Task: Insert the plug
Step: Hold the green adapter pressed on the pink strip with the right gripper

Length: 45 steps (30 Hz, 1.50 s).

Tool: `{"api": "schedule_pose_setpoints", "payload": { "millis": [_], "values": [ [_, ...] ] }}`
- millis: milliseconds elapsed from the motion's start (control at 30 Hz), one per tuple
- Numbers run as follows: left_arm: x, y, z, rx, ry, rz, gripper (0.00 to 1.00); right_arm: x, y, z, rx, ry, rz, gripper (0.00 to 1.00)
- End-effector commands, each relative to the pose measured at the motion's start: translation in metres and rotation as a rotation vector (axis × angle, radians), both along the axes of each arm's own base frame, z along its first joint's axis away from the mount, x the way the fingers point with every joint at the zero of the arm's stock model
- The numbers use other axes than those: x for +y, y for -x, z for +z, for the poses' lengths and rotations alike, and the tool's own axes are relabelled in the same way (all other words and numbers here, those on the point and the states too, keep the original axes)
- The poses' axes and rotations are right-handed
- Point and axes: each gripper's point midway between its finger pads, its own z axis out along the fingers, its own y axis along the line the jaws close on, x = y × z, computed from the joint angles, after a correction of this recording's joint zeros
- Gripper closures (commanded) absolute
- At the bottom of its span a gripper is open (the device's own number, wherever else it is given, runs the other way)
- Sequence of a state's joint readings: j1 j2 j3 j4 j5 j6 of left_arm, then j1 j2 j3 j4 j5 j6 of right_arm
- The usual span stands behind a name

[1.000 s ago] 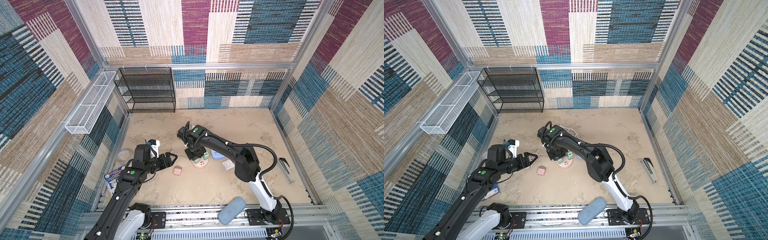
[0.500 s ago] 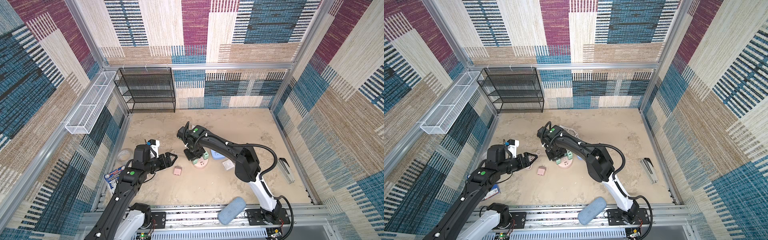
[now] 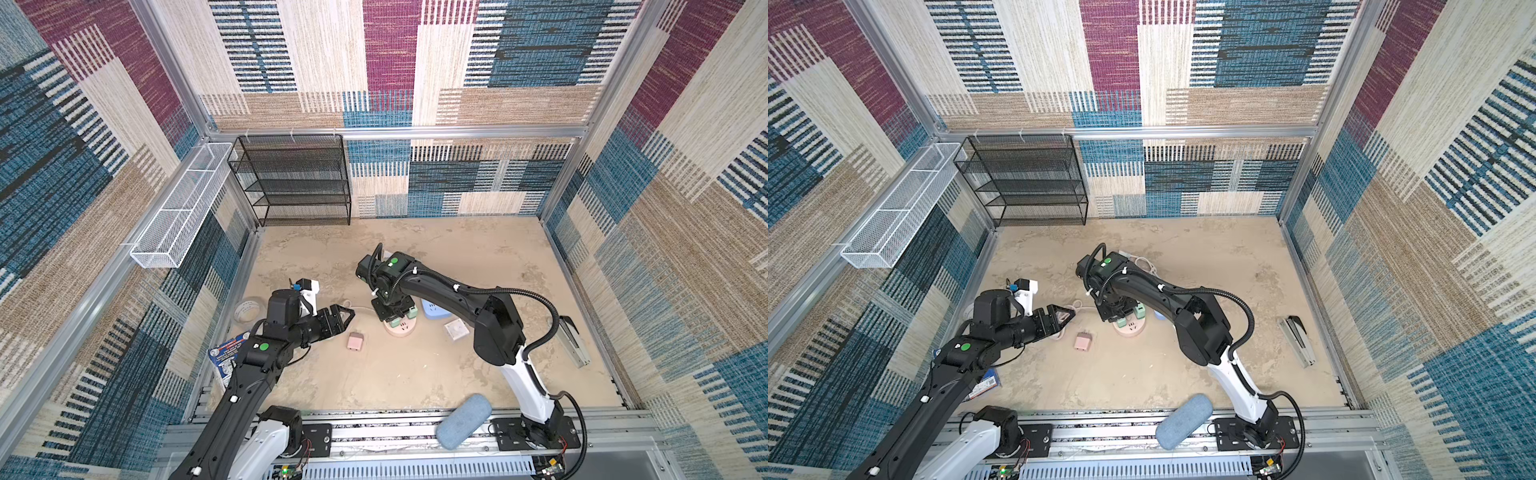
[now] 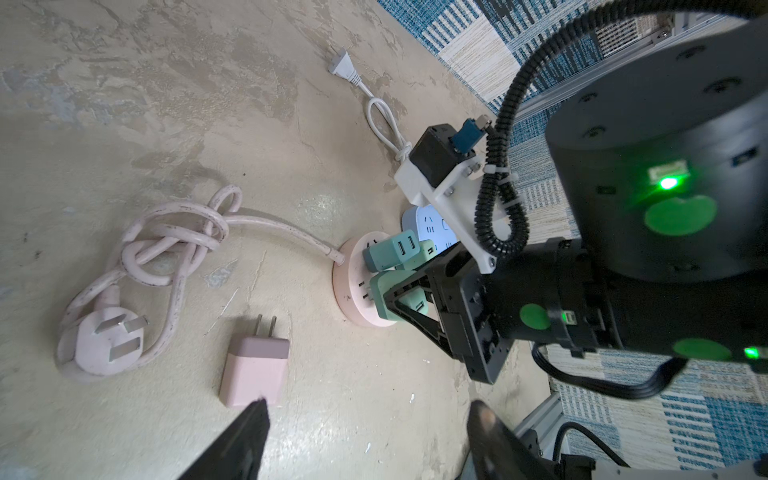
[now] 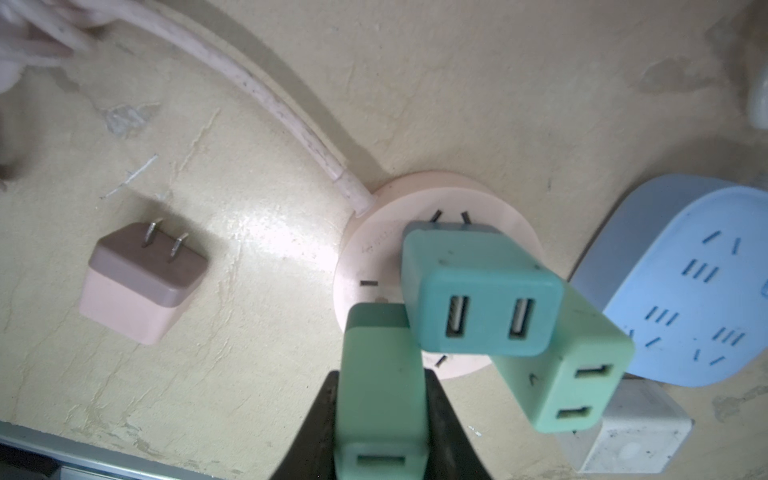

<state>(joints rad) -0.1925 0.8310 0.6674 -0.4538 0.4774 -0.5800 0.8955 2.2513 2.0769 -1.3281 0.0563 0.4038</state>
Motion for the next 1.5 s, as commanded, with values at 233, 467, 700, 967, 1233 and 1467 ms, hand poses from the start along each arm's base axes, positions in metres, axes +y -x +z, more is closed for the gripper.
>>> {"api": "schedule_pose_setpoints", "payload": {
  "millis": [233,467,700,967,1233,1467],
  "values": [
    [0.000,0.000,0.001,0.005,0.010,0.008,0.20,0.010,-0.007,0.002,-0.017,-0.036,-0.003,1.00],
    [0.000,0.000,0.000,0.007,0.012,0.006,0.20,0.006,-0.003,-0.003,-0.002,-0.019,-0.003,1.00],
    [0.000,0.000,0.000,0.005,0.009,0.009,0.20,0.003,-0.002,-0.024,0.021,0.023,-0.003,1.00],
    [0.000,0.000,-0.001,0.004,0.008,0.010,0.20,0.002,-0.001,-0.059,0.094,0.050,0.007,1.00],
    [-0.001,0.000,-0.002,0.009,0.012,0.006,0.20,-0.003,-0.008,-0.075,0.118,0.064,-0.011,1.00],
    [-0.002,-0.002,0.001,0.006,0.020,0.001,0.20,0.005,-0.043,-0.030,0.009,-0.051,-0.089,0.95]
  ]
}}
